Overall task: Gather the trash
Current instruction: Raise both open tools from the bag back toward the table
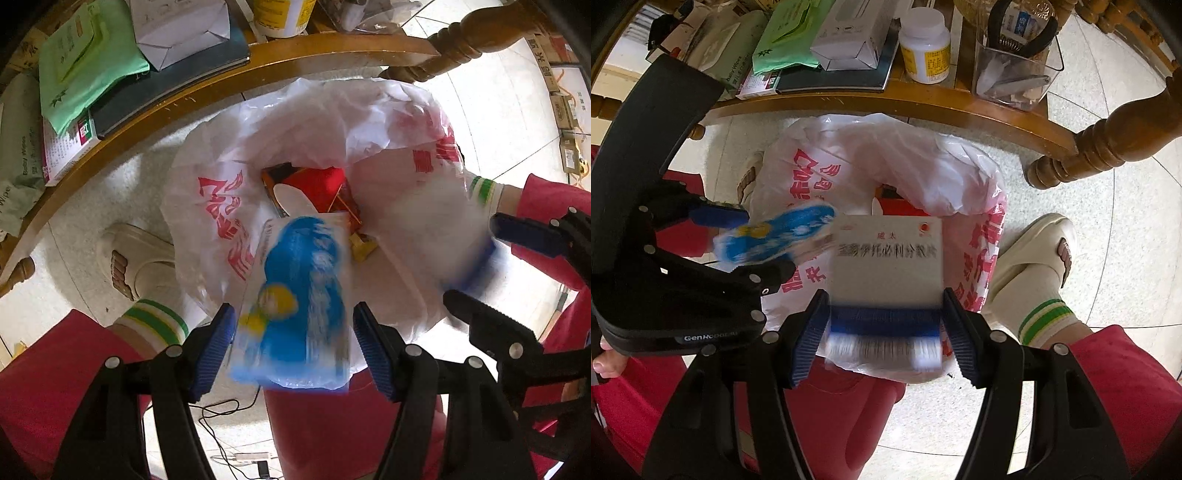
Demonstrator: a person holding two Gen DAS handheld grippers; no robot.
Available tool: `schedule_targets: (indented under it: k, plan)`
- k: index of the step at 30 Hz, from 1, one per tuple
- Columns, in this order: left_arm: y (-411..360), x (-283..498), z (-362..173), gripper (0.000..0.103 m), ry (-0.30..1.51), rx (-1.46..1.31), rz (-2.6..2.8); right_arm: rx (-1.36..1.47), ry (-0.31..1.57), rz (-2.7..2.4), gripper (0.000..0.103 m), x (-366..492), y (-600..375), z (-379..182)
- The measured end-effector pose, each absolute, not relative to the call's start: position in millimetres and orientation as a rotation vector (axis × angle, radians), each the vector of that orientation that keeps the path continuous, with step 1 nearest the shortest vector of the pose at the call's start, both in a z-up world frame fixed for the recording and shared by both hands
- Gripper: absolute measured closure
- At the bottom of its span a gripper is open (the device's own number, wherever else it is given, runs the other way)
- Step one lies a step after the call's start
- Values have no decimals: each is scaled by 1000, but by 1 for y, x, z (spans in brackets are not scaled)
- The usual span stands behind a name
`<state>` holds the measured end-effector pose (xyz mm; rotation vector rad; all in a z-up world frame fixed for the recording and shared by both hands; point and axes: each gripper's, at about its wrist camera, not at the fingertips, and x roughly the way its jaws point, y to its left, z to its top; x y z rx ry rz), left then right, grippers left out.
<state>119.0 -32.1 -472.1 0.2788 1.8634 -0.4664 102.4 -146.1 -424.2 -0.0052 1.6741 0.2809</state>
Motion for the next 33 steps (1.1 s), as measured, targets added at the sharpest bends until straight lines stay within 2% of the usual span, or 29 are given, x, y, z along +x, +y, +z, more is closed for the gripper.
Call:
schedule_targets:
  k: [2, 7, 16, 23, 27, 30, 32, 33]
  plan:
    - [-30, 121, -474, 38, 1877, 264, -456, -4, 1672, 273, 31, 103, -147, -424]
    - [-28, 122, -473, 33, 1882, 254, -445, 1, 1668, 275, 30, 103, -149, -424]
    - [-32, 117, -464, 33, 1854, 288, -439, 9, 1651, 283, 30, 101, -151, -419]
    - [-31, 110, -444, 29, 1806, 312, -440, 15, 1614, 300, 30, 94, -150, -397]
    - [-21, 99, -401, 28, 1737, 365, -429, 2, 1540, 326, 30, 83, -153, -348]
    - [-6, 90, -333, 26, 1617, 427, -460, -7, 1457, 378, 29, 74, -158, -293]
    - [5, 87, -272, 25, 1510, 475, -508, -14, 1378, 424, 19, 71, -163, -243]
    - [9, 89, -250, 23, 1471, 495, -515, -18, 1341, 442, 17, 72, -166, -221]
